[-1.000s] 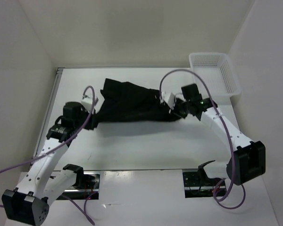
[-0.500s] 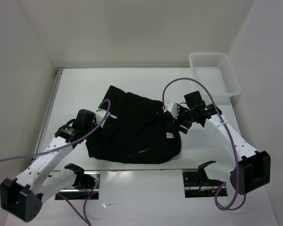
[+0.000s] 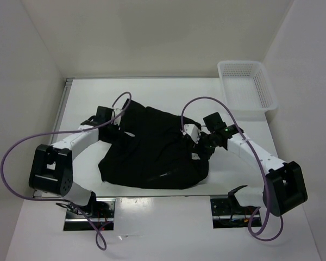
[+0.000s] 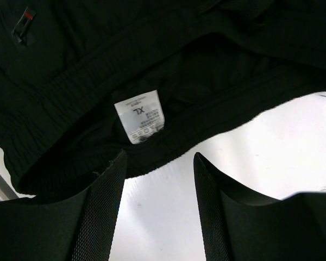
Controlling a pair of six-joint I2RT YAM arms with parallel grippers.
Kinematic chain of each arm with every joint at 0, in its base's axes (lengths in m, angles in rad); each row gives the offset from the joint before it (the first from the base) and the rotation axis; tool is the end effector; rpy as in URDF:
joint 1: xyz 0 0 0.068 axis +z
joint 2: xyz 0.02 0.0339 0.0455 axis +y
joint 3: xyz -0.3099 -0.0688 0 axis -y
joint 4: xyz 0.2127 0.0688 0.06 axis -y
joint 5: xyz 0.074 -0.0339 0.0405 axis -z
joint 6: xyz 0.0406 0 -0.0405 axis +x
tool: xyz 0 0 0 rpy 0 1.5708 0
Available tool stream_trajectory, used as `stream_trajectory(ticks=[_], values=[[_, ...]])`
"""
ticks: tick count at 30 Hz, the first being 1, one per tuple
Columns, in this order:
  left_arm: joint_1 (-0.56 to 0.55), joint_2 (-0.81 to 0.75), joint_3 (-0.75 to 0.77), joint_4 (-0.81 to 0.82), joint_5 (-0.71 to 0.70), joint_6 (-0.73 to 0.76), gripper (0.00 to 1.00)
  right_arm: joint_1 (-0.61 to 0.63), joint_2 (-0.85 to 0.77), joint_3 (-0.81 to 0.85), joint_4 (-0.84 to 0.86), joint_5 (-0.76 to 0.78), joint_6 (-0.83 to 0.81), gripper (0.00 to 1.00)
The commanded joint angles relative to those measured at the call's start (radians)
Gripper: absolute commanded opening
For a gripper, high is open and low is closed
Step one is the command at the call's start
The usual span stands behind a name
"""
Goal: Fold and stack the shorts
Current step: Flatten the shorts out
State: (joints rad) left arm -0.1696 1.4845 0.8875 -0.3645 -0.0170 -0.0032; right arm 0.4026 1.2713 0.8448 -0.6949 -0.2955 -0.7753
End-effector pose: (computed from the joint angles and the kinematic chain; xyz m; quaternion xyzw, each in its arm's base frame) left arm 0.2648 -0.0446 0.2583 0.0767 0.9508 -0.0178 0.2995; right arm 0.1757 0.0877 0.2746 -0.5629 0.7836 0.1002 0.2432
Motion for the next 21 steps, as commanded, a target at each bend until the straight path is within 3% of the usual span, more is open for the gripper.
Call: stream_trajectory(ticks=[1, 5, 7, 8, 10, 15, 21], values=[[-0.011, 0.043, -0.012, 0.032, 0.057, 0.003, 0.74, 0.012, 0.025, -0.016, 0.049, 0.002, -0.021, 0.58], [-0.011, 0.114, -0.002, 0.061, 0.068, 0.003, 0.75, 0.041, 0.053, -0.036, 0.017, -0.017, -0.045, 0.58], [-0.011, 0.135, -0.002, 0.072, 0.080, 0.003, 0.65, 0.074, 0.062, -0.026, -0.014, -0.065, -0.067, 0.58], [-0.011, 0.135, -0.012, 0.072, 0.089, 0.003, 0.60, 0.088, 0.071, -0.015, -0.038, -0.077, -0.076, 0.58], [-0.011, 0.149, -0.021, 0.087, 0.089, 0.003, 0.37, 0.139, 0.071, -0.015, -0.038, -0.077, -0.085, 0.58], [-0.011, 0.158, -0.032, 0.119, 0.075, 0.003, 0.03, 0.183, 0.120, -0.065, -0.009, -0.077, -0.085, 0.59], [0.036, 0.146, 0.103, 0.058, 0.022, 0.003, 0.00, 0.220, 0.132, -0.085, 0.021, -0.114, -0.085, 0.59]])
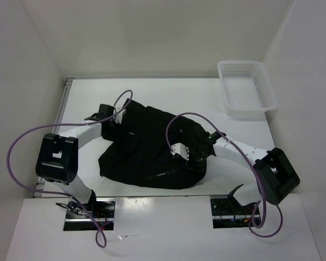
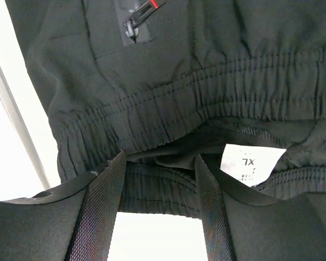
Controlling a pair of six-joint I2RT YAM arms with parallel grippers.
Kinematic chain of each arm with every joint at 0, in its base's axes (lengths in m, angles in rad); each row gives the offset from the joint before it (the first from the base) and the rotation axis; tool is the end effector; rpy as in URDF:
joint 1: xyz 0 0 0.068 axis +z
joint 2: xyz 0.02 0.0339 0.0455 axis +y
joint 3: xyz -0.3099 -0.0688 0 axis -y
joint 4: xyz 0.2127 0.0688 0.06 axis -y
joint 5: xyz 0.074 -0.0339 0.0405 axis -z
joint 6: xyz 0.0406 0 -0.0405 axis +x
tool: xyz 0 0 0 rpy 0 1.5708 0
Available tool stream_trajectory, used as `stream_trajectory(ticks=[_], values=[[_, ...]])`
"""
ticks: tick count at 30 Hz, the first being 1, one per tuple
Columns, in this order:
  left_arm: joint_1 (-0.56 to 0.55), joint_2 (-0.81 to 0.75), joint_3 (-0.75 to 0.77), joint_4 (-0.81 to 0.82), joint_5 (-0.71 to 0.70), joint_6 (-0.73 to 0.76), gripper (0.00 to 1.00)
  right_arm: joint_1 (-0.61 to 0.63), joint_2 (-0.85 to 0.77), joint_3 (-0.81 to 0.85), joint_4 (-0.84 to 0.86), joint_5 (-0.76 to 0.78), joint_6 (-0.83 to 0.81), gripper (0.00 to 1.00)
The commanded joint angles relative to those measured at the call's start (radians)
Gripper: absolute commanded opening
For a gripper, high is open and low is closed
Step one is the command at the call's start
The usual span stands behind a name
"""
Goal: Fold and stack the shorts
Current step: Flatten the shorts out
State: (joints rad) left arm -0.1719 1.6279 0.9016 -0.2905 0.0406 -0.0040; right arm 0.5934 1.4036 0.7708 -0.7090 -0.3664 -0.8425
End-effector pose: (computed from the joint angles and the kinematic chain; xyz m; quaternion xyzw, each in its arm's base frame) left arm 0.2922 -0.0524 0.2291 0.0862 0.9578 -0.0435 0.2706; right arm 0.1584 0.1244 0.2327 -0.6583 0.7220 0.1656 0.1339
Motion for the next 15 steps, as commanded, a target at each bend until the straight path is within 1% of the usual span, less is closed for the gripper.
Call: stream_trajectory(ticks=[1, 2, 3, 4, 5, 7, 8, 11, 12, 13, 14, 15], values=[[0.060, -0.009, 0.156, -0.035, -0.036, 0.004, 0.00, 0.048, 0.000, -0.027, 0.045, -0.034, -0.018, 0.59], [0.060, -0.010, 0.186, -0.053, -0.036, 0.004, 0.00, 0.048, 0.000, -0.027, 0.055, -0.025, -0.018, 0.59], [0.060, -0.019, 0.210, -0.085, -0.036, 0.004, 0.00, 0.058, 0.009, -0.042, 0.068, -0.025, -0.027, 0.54], [0.060, -0.031, 0.229, -0.094, -0.045, 0.004, 0.01, 0.059, 0.009, -0.042, 0.078, -0.025, -0.027, 0.52], [0.060, -0.031, 0.258, -0.104, -0.045, 0.004, 0.01, 0.059, 0.021, -0.042, 0.079, -0.025, -0.027, 0.47], [0.069, -0.040, 0.269, -0.116, -0.056, 0.004, 0.01, 0.059, 0.032, -0.033, 0.088, -0.014, -0.061, 0.38], [0.090, -0.040, 0.269, -0.116, -0.056, 0.004, 0.02, 0.059, 0.032, -0.033, 0.088, 0.013, -0.073, 0.29], [0.113, -0.031, 0.258, -0.072, -0.079, 0.004, 0.08, 0.059, 0.044, -0.013, 0.127, 0.066, -0.107, 0.18], [0.114, -0.020, 0.258, -0.072, -0.088, 0.004, 0.08, 0.059, 0.054, -0.013, 0.179, 0.117, -0.107, 0.12], [0.114, -0.020, 0.249, -0.058, -0.099, 0.004, 0.10, 0.059, 0.054, -0.013, 0.212, 0.150, -0.107, 0.10], [0.123, -0.020, 0.249, -0.058, -0.099, 0.004, 0.14, 0.059, 0.054, -0.013, 0.241, 0.212, -0.107, 0.04], [0.123, -0.020, 0.249, -0.058, -0.099, 0.004, 0.18, 0.059, 0.054, -0.004, 0.271, 0.242, -0.098, 0.02]])
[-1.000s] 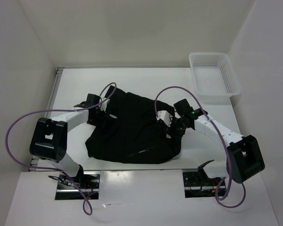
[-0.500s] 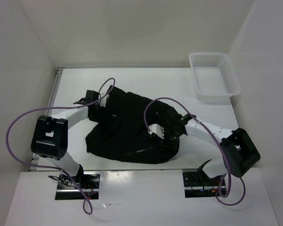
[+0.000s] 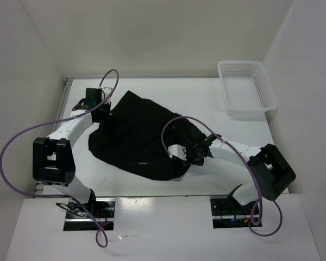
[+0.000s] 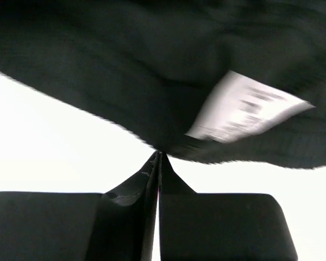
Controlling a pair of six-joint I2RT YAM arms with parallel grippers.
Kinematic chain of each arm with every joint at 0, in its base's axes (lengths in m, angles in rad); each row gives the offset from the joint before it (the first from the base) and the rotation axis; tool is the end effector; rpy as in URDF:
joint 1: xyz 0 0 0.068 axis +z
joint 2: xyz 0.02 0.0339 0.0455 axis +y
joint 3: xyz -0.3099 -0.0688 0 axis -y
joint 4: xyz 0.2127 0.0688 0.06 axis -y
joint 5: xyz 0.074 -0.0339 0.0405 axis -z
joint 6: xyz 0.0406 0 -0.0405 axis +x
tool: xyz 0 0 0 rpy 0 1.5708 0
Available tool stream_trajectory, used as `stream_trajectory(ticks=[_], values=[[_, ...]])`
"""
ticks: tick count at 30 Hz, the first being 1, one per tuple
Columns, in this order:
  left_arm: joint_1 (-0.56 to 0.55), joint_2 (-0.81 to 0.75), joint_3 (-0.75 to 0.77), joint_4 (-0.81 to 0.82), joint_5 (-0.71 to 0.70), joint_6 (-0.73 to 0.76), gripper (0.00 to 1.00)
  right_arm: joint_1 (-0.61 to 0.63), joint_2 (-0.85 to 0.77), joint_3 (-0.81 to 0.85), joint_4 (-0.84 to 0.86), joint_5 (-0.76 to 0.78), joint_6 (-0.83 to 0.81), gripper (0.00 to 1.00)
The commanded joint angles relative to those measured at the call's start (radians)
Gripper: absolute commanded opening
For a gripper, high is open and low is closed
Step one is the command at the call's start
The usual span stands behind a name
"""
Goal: Fold and stack the shorts
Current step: Flatten the shorts out
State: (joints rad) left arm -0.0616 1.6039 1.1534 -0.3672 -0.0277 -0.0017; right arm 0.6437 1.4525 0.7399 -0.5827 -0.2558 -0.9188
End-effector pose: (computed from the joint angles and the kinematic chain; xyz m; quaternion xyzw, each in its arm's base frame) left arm 0.3257 -0.0190 0.3010 0.0228 0.9296 0.0012 0.3679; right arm 0.1653 0.1369 0.2186 -0.7042 0.6852 0.1065 0.1522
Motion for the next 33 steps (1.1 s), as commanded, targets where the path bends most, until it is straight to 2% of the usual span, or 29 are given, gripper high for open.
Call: stream_trajectory(ticks=[1, 2, 3, 5, 6, 7, 9, 10, 13, 19, 23, 29, 33], values=[[0.013, 0.004, 0.012, 0.019, -0.031, 0.002, 0.35, 0.008, 0.015, 0.027, 0.200, 0.157, -0.002, 0.01], [0.022, 0.004, 0.028, 0.008, -0.031, 0.002, 0.52, 0.008, 0.016, 0.036, 0.217, 0.173, -0.002, 0.00], [0.031, -0.005, 0.037, -0.008, -0.017, 0.002, 0.64, 0.008, 0.016, 0.048, 0.231, 0.182, 0.012, 0.02], [0.045, -0.034, 0.037, -0.045, -0.006, 0.002, 0.75, -0.001, 0.016, 0.067, 0.254, 0.196, 0.061, 0.04], [0.060, -0.047, 0.037, -0.059, -0.006, 0.002, 0.76, -0.022, 0.016, 0.097, 0.254, 0.196, 0.084, 0.07], [0.069, -0.061, 0.037, -0.091, -0.006, 0.002, 0.78, -0.042, 0.016, 0.119, 0.254, 0.172, 0.140, 0.16], [0.078, -0.087, 0.016, -0.136, -0.006, 0.002, 0.78, -0.125, 0.016, 0.192, 0.242, 0.135, 0.202, 0.23], [0.094, -0.105, -0.012, -0.178, -0.006, 0.002, 0.79, -0.157, 0.025, 0.216, 0.242, 0.095, 0.237, 0.33], [0.105, -0.162, -0.085, -0.193, -0.006, 0.002, 0.79, -0.249, 0.052, 0.288, 0.268, 0.032, 0.380, 0.40], [0.051, -0.185, -0.164, -0.219, 0.017, 0.002, 0.79, -0.260, 0.157, 0.375, 0.374, 0.023, 0.609, 0.40], [0.039, -0.194, -0.265, -0.182, -0.078, 0.002, 0.82, -0.260, 0.210, 0.398, 0.425, 0.032, 0.721, 0.40], [0.062, -0.205, -0.331, -0.161, -0.123, 0.002, 0.83, -0.288, 0.287, 0.438, 0.483, 0.127, 0.820, 0.45], [0.062, -0.205, -0.374, -0.127, -0.155, 0.002, 0.83, -0.300, 0.345, 0.473, 0.503, 0.158, 0.850, 0.45]])
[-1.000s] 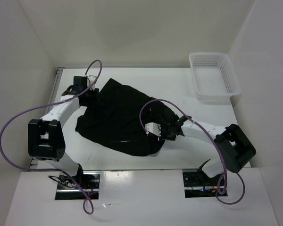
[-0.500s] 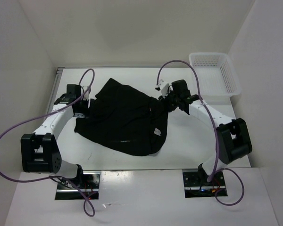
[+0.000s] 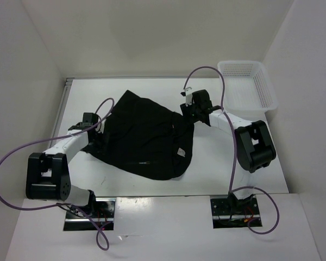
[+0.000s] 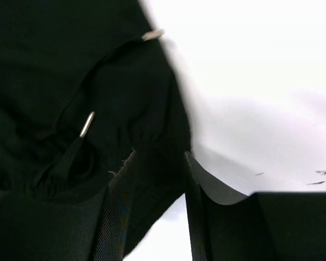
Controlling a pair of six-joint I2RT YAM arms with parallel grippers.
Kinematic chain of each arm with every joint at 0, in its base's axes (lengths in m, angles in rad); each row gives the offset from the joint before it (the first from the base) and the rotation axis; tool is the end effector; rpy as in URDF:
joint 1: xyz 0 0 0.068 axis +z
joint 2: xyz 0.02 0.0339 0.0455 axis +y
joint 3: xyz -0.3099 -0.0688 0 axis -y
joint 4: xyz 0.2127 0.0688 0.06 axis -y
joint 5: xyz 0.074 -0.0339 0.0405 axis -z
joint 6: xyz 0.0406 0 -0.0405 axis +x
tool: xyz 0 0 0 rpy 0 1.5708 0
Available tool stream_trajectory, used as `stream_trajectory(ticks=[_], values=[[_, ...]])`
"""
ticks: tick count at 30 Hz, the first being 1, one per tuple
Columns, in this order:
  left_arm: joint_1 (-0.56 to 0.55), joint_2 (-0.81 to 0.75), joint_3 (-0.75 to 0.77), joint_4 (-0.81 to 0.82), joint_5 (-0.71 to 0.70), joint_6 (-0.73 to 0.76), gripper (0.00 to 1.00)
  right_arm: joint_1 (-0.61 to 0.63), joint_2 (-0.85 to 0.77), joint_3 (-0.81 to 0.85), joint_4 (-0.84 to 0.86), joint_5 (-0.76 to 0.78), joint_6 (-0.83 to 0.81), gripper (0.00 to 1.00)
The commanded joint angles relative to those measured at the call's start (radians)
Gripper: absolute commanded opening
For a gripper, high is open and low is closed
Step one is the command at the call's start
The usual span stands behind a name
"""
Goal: Fold and stack the shorts
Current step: Flatten the shorts out
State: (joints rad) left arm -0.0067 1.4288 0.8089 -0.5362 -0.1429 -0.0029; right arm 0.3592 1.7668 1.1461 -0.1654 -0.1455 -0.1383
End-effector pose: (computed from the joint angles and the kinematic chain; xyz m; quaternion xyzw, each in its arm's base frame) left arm 0.2302 0.0042 0.2410 -0.0128 0.9761 0.0689 0.2057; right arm 0.3433 0.1352 0.2618 -0.2538 0.8864 0.1088 0.3716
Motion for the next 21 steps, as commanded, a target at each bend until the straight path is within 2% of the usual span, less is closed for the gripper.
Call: stream_trajectory(ticks=[1, 11, 16, 21], values=[[0.007, -0.030, -0.039, 0.042, -0.053, 0.003, 0.83, -0.016, 0.031, 0.067, 0.086, 0.063, 0.069, 0.45], [0.016, 0.015, -0.071, 0.110, -0.086, 0.003, 0.86, -0.035, 0.094, 0.064, 0.078, 0.070, 0.098, 0.49], [0.016, 0.035, -0.053, 0.099, -0.011, 0.003, 0.82, -0.035, 0.094, 0.064, 0.067, 0.040, 0.098, 0.49], [0.016, 0.035, -0.034, 0.099, -0.001, 0.003, 0.82, -0.035, 0.072, 0.014, 0.038, 0.003, 0.138, 0.49]])
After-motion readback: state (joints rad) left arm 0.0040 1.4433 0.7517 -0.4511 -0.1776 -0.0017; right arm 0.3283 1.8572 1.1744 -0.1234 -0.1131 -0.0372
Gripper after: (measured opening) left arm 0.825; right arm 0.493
